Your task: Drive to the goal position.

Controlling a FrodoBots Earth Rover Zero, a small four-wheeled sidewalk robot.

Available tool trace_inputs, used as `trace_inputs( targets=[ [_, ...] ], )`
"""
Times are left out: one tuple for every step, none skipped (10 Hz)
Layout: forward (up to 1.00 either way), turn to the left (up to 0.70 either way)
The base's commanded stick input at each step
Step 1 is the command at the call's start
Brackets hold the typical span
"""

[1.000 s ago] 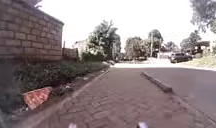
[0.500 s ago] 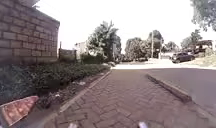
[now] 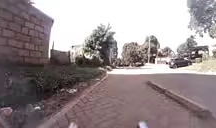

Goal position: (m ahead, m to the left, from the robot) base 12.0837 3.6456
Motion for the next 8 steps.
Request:
trace_inputs(
  targets=[
    [1.0,-0.19],
    [1.0,-0.31],
    [1.0,-0.28],
    [1.0,-0.24],
    [1.0,-0.18],
    [1.0,-0.01],
    [1.0,0.0],
    [1.0,0.0]
  ],
)
